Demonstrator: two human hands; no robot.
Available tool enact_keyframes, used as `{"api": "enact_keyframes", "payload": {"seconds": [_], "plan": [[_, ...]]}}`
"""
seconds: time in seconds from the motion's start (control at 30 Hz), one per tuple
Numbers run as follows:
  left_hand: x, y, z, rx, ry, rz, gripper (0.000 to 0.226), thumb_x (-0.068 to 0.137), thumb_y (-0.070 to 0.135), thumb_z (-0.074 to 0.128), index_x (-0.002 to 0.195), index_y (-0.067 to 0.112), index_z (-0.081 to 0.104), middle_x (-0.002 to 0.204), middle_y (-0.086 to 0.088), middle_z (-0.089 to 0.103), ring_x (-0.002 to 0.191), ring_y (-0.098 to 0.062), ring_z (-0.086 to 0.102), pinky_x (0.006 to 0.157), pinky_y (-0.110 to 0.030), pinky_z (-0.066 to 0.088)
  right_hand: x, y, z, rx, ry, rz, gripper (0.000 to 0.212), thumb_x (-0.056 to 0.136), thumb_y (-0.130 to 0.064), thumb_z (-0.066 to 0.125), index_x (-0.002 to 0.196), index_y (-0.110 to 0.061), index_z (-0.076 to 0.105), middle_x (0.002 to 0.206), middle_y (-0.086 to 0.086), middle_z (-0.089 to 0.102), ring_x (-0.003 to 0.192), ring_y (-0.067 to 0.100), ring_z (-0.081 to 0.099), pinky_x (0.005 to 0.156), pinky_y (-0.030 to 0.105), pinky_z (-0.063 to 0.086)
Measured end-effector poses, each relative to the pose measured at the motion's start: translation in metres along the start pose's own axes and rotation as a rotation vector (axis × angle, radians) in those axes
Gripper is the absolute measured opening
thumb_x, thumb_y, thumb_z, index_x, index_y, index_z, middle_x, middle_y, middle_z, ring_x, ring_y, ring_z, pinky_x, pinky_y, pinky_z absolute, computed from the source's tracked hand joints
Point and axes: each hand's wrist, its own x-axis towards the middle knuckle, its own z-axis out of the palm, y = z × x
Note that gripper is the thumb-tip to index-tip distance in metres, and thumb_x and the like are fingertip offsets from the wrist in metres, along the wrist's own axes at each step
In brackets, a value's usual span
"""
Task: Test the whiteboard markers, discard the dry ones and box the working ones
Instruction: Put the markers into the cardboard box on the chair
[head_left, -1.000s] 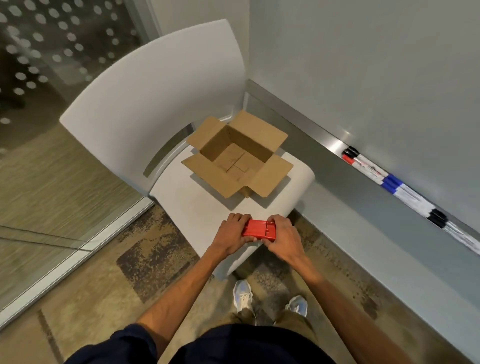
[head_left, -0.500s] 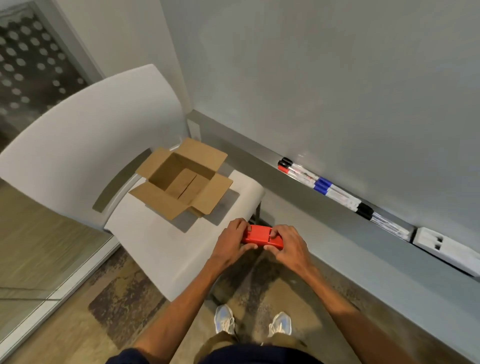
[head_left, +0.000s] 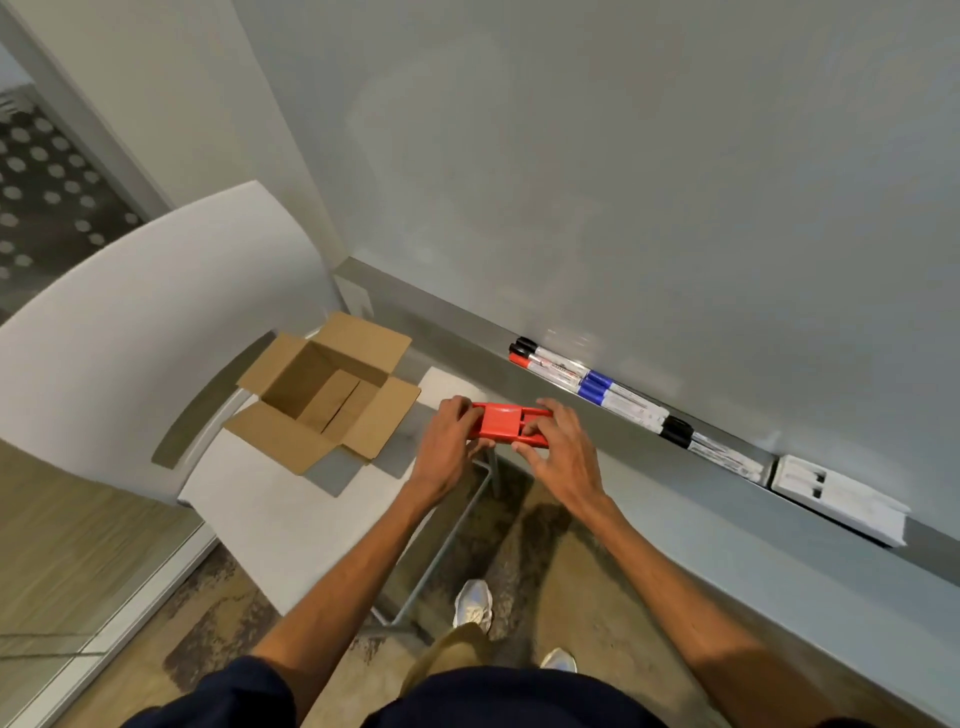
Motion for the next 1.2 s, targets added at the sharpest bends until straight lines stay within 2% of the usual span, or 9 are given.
{"api": "enact_keyframes", "payload": {"seconds": [0.07,0.13,0.27,0.33,0.47,0.6,0.83,1.2], "plan": [[0.018,-0.003,-0.008,0.022,0.034,0.010,0.049,0.088,0.048,0.062,0.118,0.009,0.064,0.113,-0.015,0.058,0.098,-0.025,0.053,0.079,-0.027,0.042,0.014,-0.004,0.004,-0.011,0.077,0.034,0.037,0.081,-0.040,0.078,0.111,-0.022,0.067,0.139,0.005,0.050,0.130,0.023,0.044,0.104,0.037,0.038],[0.037,-0.012,-0.012,0.042,0.062,0.028,0.045,0.084,0.038,0.073,0.117,0.008,0.065,0.112,-0.015,0.060,0.098,-0.027,0.055,0.079,-0.031,0.045,0.032,-0.009,0.006,-0.036,0.127,0.012,0.034,0.082,-0.036,0.078,0.111,-0.021,0.069,0.128,0.006,0.057,0.122,0.024,0.049,0.102,0.034,0.039],[0.076,-0.037,-0.020,0.066,0.048,0.010,0.048,0.080,0.031,0.078,0.120,0.009,0.064,0.115,-0.014,0.059,0.102,-0.027,0.054,0.083,-0.036,0.048,0.071,-0.021,0.011,-0.064,0.130,-0.021,0.025,0.087,-0.023,0.075,0.111,-0.015,0.073,0.113,0.005,0.071,0.110,0.025,0.062,0.101,0.044,0.046],[0.097,-0.051,-0.025,0.092,0.030,0.006,0.051,0.078,0.030,0.080,0.122,0.010,0.063,0.117,-0.013,0.059,0.105,-0.027,0.053,0.084,-0.035,0.046,0.092,-0.028,0.016,-0.067,0.145,-0.028,0.024,0.087,-0.017,0.075,0.110,-0.014,0.074,0.111,0.006,0.072,0.108,0.026,0.064,0.101,0.044,0.047],[0.138,-0.078,-0.032,0.126,0.003,0.020,0.052,0.078,0.029,0.080,0.123,0.010,0.063,0.116,-0.011,0.059,0.105,-0.028,0.054,0.081,-0.038,0.047,0.133,-0.035,0.030,-0.047,0.145,0.006,0.023,0.088,-0.010,0.071,0.111,-0.013,0.074,0.109,0.005,0.071,0.102,0.022,0.061,0.090,0.035,0.052],[0.170,-0.102,-0.031,0.129,-0.034,0.020,0.052,0.079,0.026,0.079,0.126,0.011,0.061,0.119,-0.011,0.058,0.108,-0.029,0.053,0.083,-0.040,0.047,0.163,-0.041,0.051,-0.031,0.161,0.081,0.027,0.087,-0.005,0.071,0.113,-0.009,0.073,0.110,0.007,0.070,0.104,0.022,0.061,0.088,0.029,0.048],[0.196,-0.131,-0.016,0.135,-0.127,0.030,0.054,0.082,0.027,0.077,0.130,0.011,0.059,0.124,-0.014,0.056,0.114,-0.031,0.052,0.090,-0.043,0.046,0.185,-0.036,0.084,-0.117,0.184,0.153,0.025,0.082,-0.002,0.075,0.107,-0.009,0.075,0.101,0.008,0.073,0.096,0.027,0.065,0.088,0.041,0.053],[0.208,-0.136,-0.004,0.084,-0.186,0.088,0.051,0.088,0.029,0.071,0.134,0.013,0.055,0.131,-0.013,0.053,0.120,-0.029,0.050,0.097,-0.043,0.047,0.184,-0.020,0.096,-0.208,0.210,0.210,0.021,0.089,-0.013,0.071,0.109,-0.015,0.074,0.104,0.001,0.072,0.097,0.020,0.064,0.089,0.036,0.049]]}}
